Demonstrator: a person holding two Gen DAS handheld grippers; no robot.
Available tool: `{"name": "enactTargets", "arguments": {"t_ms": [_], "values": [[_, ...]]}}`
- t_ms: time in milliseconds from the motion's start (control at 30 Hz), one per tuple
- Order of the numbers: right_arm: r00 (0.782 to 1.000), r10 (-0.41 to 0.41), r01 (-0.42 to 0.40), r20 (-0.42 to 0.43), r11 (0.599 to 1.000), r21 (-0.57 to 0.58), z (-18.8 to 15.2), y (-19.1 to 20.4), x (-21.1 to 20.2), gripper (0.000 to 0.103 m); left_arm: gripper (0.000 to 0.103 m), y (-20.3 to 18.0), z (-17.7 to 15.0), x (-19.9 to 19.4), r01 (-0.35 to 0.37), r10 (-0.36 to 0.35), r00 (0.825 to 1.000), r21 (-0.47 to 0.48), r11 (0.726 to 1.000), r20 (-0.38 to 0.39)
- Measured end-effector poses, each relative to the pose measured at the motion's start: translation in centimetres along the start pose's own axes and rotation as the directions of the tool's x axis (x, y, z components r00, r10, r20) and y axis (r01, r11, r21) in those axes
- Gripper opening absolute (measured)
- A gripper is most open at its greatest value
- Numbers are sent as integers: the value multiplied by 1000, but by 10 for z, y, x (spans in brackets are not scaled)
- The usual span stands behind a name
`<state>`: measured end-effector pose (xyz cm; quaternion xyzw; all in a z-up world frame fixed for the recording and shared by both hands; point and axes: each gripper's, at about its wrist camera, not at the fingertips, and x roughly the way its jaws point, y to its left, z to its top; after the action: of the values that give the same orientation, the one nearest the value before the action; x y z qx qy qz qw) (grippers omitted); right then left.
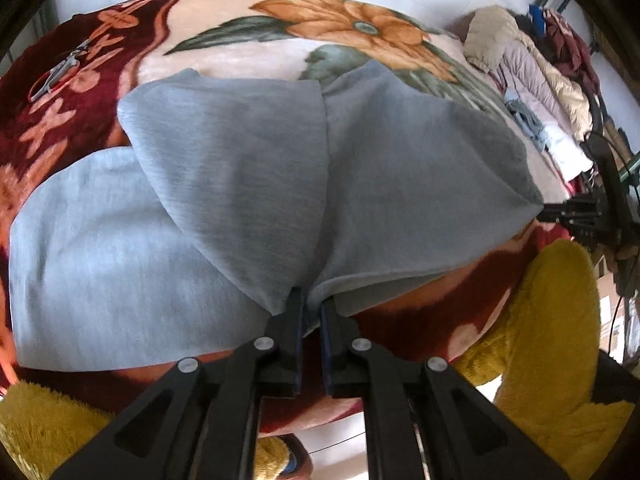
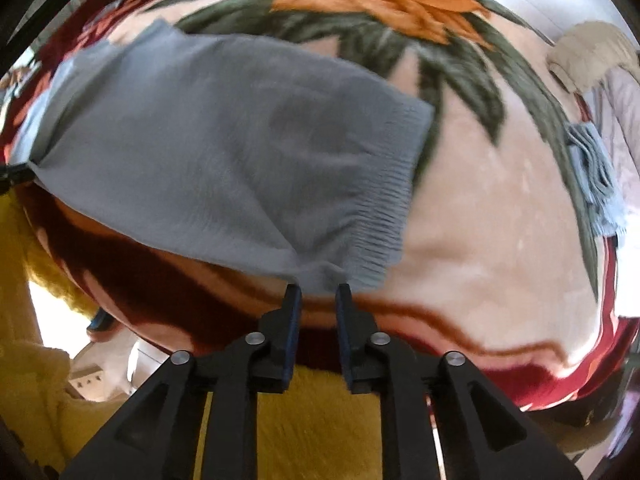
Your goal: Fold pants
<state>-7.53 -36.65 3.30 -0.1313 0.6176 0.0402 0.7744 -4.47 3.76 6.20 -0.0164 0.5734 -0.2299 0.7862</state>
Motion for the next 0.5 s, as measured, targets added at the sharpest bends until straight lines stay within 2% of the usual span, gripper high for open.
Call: {"name": "enactTargets", "arguments": {"t_ms": [167,300,400,500], "values": [[998,36,-41,54,994,103,-2,-28,-25,23,13,1,4,-18,39,-38,999,-41,998,26],[997,24,-37,73,984,173,6,-40,-22,24,16,-5,9,-31,44,-42,998,-37,998,55],[995,56,-71,76,975,211,15,-46,-12,24,35,-9,10,-39,41,-38,997,-31,999,68],[994,90,-103,66,969,224,26,-48,2,24,36,-7,9,-45,22,-20,997,-31,999,69]]}}
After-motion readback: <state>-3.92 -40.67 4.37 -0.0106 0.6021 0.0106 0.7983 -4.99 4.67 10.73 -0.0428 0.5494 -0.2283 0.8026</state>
